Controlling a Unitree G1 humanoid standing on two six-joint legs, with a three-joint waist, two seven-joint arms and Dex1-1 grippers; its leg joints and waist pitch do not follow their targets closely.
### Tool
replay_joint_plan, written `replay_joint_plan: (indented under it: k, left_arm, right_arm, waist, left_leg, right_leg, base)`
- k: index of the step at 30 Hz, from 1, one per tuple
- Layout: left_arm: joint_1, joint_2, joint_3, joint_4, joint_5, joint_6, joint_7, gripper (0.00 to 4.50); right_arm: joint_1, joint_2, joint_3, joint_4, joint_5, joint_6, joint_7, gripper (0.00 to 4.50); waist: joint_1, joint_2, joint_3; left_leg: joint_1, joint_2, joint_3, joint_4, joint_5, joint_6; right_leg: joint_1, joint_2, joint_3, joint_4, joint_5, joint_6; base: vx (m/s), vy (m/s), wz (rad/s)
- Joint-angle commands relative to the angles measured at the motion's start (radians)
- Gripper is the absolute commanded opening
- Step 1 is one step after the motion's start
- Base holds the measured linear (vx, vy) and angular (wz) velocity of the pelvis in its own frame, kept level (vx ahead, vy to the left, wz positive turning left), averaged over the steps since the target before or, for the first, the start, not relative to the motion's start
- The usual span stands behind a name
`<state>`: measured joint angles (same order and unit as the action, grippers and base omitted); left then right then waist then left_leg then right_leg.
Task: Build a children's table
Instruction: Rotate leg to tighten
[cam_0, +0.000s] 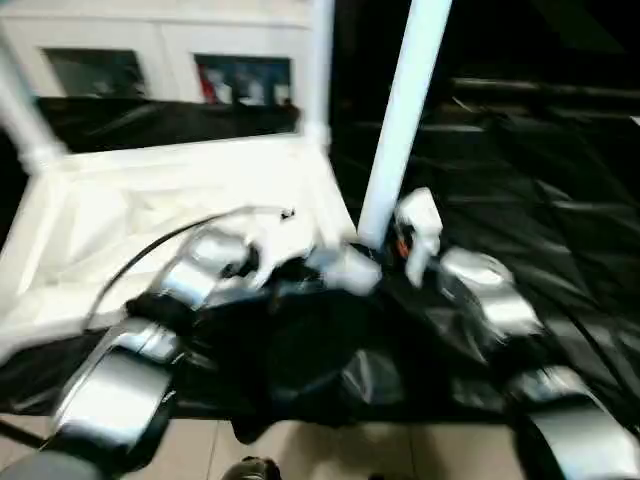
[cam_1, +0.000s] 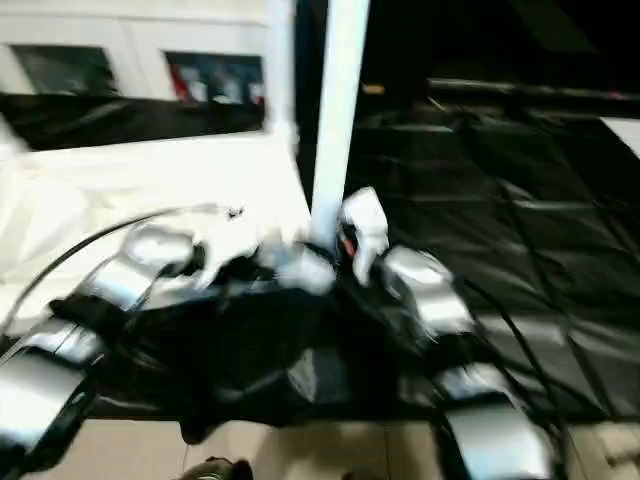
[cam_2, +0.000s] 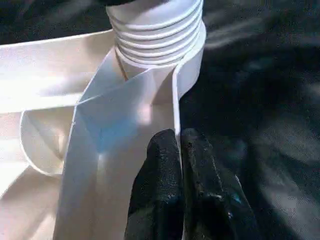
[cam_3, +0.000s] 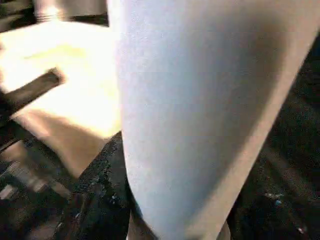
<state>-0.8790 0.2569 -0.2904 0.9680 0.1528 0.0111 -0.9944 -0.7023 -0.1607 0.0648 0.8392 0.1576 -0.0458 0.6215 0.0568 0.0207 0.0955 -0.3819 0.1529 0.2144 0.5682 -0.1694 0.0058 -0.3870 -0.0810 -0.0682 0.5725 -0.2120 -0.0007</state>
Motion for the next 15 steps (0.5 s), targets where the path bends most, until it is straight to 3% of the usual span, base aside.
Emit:
replay_joint_plan:
  k: [1,2,3,4,5,6,9,12,15]
  left_arm:
    - [-0.058,-0.025,0.016,0.023,0.021,0.062,0.113,0.0]
    - [-0.058,-0.025,0.016,0.023,0.021,0.062,0.113,0.0]
    - [-0.097,-0.074,0.027,0.067,0.032,0.131,0.249,0.0]
    - [-0.097,-0.074,0.027,0.067,0.032,0.131,0.249,0.0]
    - [-0.109,-0.092,0.032,0.081,0.033,0.15,0.29,0.0]
    - [-0.118,-0.11,0.032,0.09,0.038,0.161,0.322,0.0]
    - [-0.124,-0.134,0.023,0.106,0.055,0.172,0.362,0.0]
    - [-0.123,-0.134,0.022,0.109,0.051,0.171,0.359,0.0]
    - [-0.125,-0.132,0.021,0.12,0.053,0.169,0.362,0.0]
  right_arm:
    - [0.032,0.017,-0.011,0.162,-0.046,0.086,-0.151,1.93]
    - [0.032,0.017,-0.011,0.162,-0.046,0.086,-0.151,1.93]
    - [-0.012,0.068,-0.042,0.234,-0.023,0.093,-0.274,1.93]
    - [-0.012,0.068,-0.042,0.234,-0.023,0.093,-0.274,1.93]
    - [-0.028,0.087,-0.055,0.259,-0.012,0.095,-0.315,1.93]
    - [-0.043,0.105,-0.068,0.282,-0.012,0.097,-0.367,1.93]
    - [-0.071,0.143,-0.094,0.311,-0.013,0.1,-0.447,1.93]
    - [-0.079,0.155,-0.089,0.312,-0.018,0.098,-0.449,1.93]
    - [-0.09,0.161,-0.08,0.327,-0.036,0.084,-0.451,1.93]
  waist:
    - [-0.011,0.004,-0.041]
    - [-0.012,0.006,-0.041]
    - [-0.01,0.005,-0.04]
    - [-0.012,0.005,-0.038]
    - [-0.012,-0.002,-0.039]
    - [-0.011,-0.003,-0.041]
    - [-0.011,0.007,-0.044]
    - [-0.011,0.01,-0.047]
    - [-0.011,0.007,-0.048]
  left_leg:
    - [0.047,0.096,-0.084,-0.105,-0.686,-0.134]
    - [0.049,0.095,-0.081,-0.104,-0.682,-0.134]
    - [0.055,0.093,-0.08,-0.102,-0.686,-0.13]
    - [0.061,0.091,-0.082,-0.099,-0.693,-0.132]
    - [0.061,0.089,-0.081,-0.098,-0.69,-0.125]
    - [0.056,0.088,-0.082,-0.098,-0.674,-0.113]
    - [0.049,0.091,-0.082,-0.107,-0.661,-0.115]
    - [0.048,0.09,-0.078,-0.112,-0.665,-0.124]
    - [0.05,0.088,-0.073,-0.109,-0.652,-0.116]
  right_leg:
    - [-0.012,-0.104,0.056,-0.09,-0.509,-0.16]
    - [-0.017,-0.104,0.059,-0.09,-0.509,-0.163]
    - [-0.021,-0.104,0.059,-0.095,-0.517,-0.162]
    - [-0.026,-0.105,0.059,-0.096,-0.521,-0.166]
    - [-0.024,-0.104,0.056,-0.1,-0.529,-0.16]
    - [-0.02,-0.109,0.057,-0.099,-0.529,-0.156]
    - [-0.016,-0.103,0.057,-0.094,-0.464,-0.158]
    - [-0.015,-0.099,0.057,-0.088,-0.375,-0.17]
    - [-0.015,-0.103,0.061,-0.089,-0.359,-0.184]
  base:
    - [0.0,0.0,0.0]
    - [0.0,0.0,0.0]
    - [0.0,0.0,0.0]
    - [0.0,0.0,0.0]
    - [0.0,0.0,0.0]
    - [0.0,0.0,0.0]
    - [0.0,0.0,0.0]
    - [0.0,0.0,0.0]
    - [0.0,0.0,0.0]
